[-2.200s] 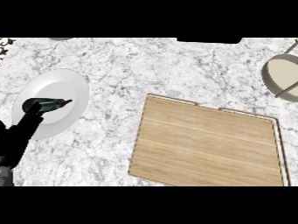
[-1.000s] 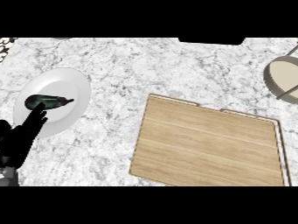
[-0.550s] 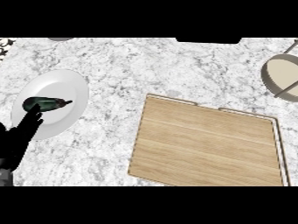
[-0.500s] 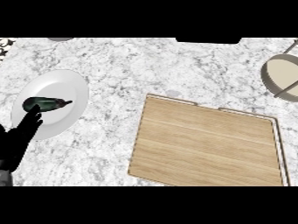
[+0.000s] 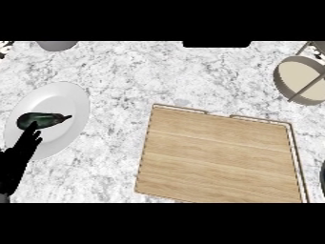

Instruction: Pick the lemon from the tray and place it in the tiered basket

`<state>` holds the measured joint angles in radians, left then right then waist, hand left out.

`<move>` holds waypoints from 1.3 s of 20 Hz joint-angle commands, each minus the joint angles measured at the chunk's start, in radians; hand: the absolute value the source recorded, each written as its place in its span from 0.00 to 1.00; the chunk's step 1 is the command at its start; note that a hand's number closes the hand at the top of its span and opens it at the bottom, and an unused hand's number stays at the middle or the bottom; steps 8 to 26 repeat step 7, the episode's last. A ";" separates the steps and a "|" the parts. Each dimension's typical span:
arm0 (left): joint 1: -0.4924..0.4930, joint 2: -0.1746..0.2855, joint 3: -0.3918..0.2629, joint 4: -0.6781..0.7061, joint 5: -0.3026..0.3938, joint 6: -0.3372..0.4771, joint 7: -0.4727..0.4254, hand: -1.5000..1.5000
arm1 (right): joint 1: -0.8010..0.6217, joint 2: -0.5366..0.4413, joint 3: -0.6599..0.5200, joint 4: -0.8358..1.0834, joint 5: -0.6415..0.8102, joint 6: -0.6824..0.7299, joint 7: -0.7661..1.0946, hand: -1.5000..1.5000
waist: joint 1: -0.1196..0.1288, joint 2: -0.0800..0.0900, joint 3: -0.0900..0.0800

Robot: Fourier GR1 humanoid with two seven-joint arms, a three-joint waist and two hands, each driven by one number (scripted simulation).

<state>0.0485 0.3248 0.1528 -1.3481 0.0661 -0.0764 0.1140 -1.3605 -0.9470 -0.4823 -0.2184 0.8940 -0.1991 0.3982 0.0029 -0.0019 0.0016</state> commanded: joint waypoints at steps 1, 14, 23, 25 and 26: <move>0.037 -0.007 0.005 0.016 -0.006 0.001 -0.022 0.50 | 0.085 -0.035 -0.144 -0.027 -0.152 -0.044 -0.094 0.00 | -0.019 -0.004 0.001; 0.052 0.005 0.035 -0.020 0.011 0.008 0.000 0.50 | 0.233 -0.100 -0.258 -0.082 -0.311 0.162 -0.264 0.00 | -0.055 -0.021 -0.001; 0.052 0.005 0.035 -0.020 0.011 0.008 0.000 0.50 | 0.233 -0.100 -0.258 -0.082 -0.311 0.162 -0.264 0.00 | -0.055 -0.021 -0.001; 0.052 0.005 0.035 -0.020 0.011 0.008 0.000 0.50 | 0.233 -0.100 -0.258 -0.082 -0.311 0.162 -0.264 0.00 | -0.055 -0.021 -0.001; 0.052 0.005 0.035 -0.020 0.011 0.008 0.000 0.50 | 0.233 -0.100 -0.258 -0.082 -0.311 0.162 -0.264 0.00 | -0.055 -0.021 -0.001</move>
